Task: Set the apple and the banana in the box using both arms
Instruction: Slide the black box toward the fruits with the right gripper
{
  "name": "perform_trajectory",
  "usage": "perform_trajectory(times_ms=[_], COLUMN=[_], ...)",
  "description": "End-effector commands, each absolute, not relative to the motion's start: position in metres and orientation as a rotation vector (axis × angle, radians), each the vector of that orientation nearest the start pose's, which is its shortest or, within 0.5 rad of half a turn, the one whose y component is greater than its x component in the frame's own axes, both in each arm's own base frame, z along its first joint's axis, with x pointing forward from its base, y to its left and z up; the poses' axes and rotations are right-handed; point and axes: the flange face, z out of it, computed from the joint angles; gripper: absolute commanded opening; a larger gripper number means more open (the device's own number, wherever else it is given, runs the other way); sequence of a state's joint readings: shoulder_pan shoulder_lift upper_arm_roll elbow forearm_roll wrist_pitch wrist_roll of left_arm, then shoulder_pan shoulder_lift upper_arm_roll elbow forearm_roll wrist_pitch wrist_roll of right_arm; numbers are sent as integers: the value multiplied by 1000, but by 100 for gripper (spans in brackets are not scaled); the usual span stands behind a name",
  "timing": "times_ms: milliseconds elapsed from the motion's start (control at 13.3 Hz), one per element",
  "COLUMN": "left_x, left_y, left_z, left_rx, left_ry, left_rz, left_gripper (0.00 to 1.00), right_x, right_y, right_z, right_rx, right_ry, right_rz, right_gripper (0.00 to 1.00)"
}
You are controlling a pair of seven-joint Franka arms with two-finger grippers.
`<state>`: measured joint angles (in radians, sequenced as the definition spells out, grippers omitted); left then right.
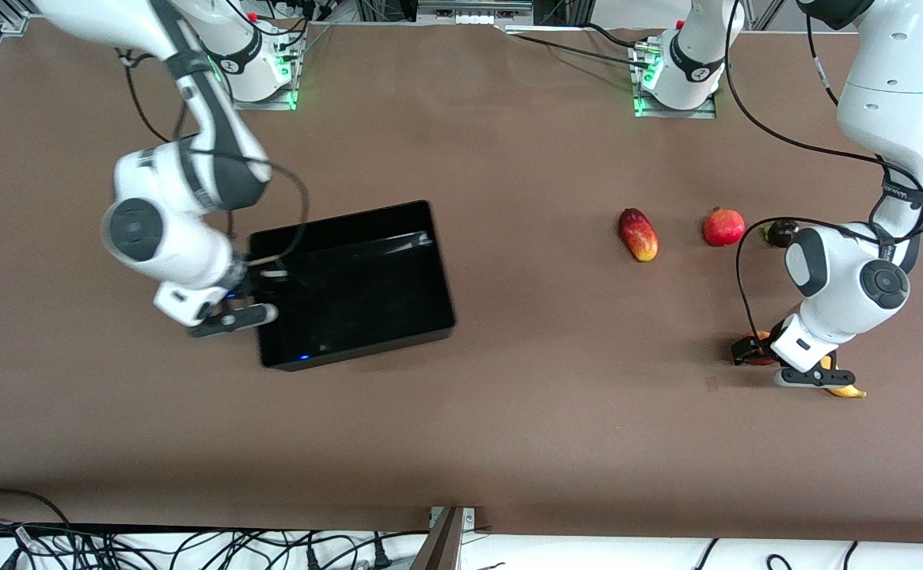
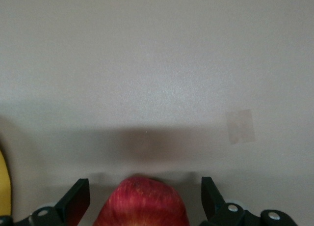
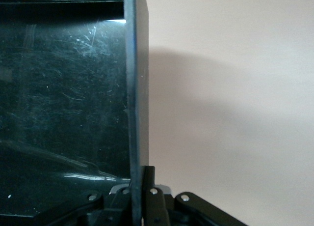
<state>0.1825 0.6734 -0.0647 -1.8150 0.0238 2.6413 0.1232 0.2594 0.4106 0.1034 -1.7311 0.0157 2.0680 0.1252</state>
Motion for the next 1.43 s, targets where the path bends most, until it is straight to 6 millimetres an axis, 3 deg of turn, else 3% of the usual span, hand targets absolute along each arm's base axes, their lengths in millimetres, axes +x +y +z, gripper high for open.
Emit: perform_trajectory(times_ms=[0,225,376,451,526,826,1052,1127,1352], left_x=[650,642,641,641,640,635,627,626,623], left_y=[80,87,87,88,90,90,82,72,-7], left_z=[184,177,176,176,176,182,216,234,308], left_rx=[-3123,-3111,-3112,-3112,-3112,-3110,-3116,-3125,-3144], left_ry=[17,3,1,-1,-6,3,-14,-60,-282], left_rz=[-262,-328,-329,-329,-329,-326,-298,-249,-155], left_gripper=[100,100,54,34,3,0,0,0,0], right_x=[591,565,555,556,554,543,535,532,532], right_y=[314,403,454,470,484,510,519,523,522], right_z=[327,305,294,288,277,237,220,217,213], right_rx=[-3085,-3039,-3016,-3011,-3004,-2974,-2976,-2978,-2987], right_ry=[-294,-204,-110,-50,-8,81,105,103,100], right_rz=[160,200,206,192,178,112,114,107,102], right_gripper=[0,0,0,0,0,0,0,0,1])
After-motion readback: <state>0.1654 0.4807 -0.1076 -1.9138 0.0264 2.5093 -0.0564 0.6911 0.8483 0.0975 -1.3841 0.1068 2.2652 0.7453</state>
